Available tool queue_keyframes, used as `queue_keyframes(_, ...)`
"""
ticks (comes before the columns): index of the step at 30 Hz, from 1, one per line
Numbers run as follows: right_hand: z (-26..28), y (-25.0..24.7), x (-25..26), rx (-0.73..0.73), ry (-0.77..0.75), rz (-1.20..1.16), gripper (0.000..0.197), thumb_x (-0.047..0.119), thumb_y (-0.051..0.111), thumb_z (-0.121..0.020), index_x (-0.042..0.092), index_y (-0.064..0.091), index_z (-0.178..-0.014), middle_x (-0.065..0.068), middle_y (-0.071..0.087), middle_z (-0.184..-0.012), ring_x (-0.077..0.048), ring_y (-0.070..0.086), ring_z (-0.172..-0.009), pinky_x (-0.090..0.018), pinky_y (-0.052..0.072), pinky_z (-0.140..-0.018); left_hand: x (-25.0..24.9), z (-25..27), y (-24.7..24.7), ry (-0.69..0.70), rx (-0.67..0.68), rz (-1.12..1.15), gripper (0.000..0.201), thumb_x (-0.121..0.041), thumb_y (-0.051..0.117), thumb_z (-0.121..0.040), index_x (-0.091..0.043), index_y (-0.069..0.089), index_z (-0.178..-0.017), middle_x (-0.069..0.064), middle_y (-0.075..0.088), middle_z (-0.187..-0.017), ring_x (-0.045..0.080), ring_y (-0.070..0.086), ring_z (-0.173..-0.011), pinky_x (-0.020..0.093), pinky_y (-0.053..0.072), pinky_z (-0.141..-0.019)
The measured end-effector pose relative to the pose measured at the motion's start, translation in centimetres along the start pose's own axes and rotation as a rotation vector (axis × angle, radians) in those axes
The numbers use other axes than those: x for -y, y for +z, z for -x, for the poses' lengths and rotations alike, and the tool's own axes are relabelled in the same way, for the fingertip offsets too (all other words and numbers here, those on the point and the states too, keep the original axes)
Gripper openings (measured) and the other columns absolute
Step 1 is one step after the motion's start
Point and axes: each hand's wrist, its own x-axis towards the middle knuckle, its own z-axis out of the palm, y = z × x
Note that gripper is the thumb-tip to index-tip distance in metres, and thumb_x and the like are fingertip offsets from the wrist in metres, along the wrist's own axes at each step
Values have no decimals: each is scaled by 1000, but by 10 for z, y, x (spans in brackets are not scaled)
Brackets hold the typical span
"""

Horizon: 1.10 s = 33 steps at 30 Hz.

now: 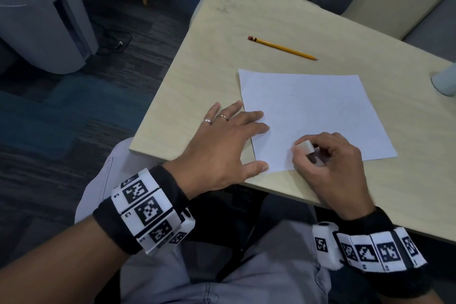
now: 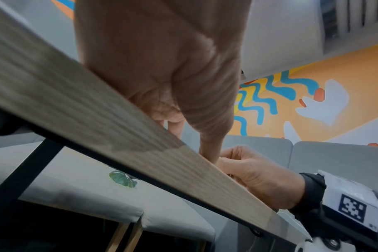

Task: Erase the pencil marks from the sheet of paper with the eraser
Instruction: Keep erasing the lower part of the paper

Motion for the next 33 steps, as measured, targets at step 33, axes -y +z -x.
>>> queue_keyframes(33,-20,-1,-21,-90,224,-358,12,26,70,-105,19,78,-99,-22,68,-87,-18,52,-69,-25,45,-63,-34,5,8,18,2,-107,93,-76,39,-95,-22,18,-168,-3,5,-177,18,-13,-162,52,-8,-130)
